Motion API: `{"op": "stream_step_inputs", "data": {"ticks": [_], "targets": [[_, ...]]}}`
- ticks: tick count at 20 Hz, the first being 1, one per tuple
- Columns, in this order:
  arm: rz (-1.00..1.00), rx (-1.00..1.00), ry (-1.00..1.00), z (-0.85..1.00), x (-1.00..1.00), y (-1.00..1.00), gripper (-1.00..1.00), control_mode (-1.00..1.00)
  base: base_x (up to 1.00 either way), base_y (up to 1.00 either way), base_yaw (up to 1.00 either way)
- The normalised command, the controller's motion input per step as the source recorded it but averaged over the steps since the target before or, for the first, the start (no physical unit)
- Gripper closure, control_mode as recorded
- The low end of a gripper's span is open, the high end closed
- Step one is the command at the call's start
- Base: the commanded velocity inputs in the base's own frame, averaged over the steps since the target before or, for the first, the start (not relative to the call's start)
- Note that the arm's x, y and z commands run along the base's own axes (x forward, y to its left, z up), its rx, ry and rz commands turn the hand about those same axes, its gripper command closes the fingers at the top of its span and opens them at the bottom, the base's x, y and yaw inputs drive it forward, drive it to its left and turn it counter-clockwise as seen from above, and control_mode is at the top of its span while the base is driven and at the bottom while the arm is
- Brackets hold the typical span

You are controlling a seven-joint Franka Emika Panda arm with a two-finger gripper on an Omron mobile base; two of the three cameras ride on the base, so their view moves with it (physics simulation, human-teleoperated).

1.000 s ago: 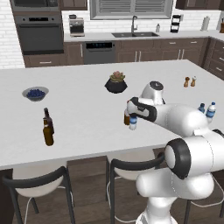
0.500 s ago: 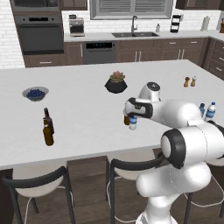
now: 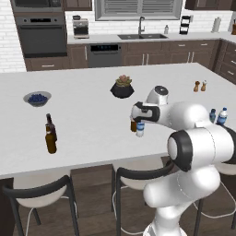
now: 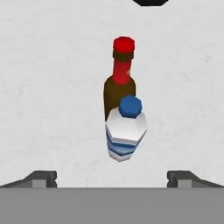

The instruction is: Move the plastic bottles in the middle to the plastics group, and the glass bottles in the middle to the glass group.

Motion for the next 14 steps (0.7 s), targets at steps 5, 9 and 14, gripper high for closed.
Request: {"op": "stream_step_inputs", "data": {"ticks": [5,9,14], "targets": [[0.00,0.00,0.00,-0.21,0.18,-0.01,-1.00,-1.00,0.00,0.00,0.00],[0.00,0.00,0.00,-0.24,0.23,0.00,-1.00,-1.00,0.00,0.00,0.00],[0.00,0.00,0.00,-0.12,0.22,0.00,-1.00,-1.00,0.00,0.00,0.00]]}}
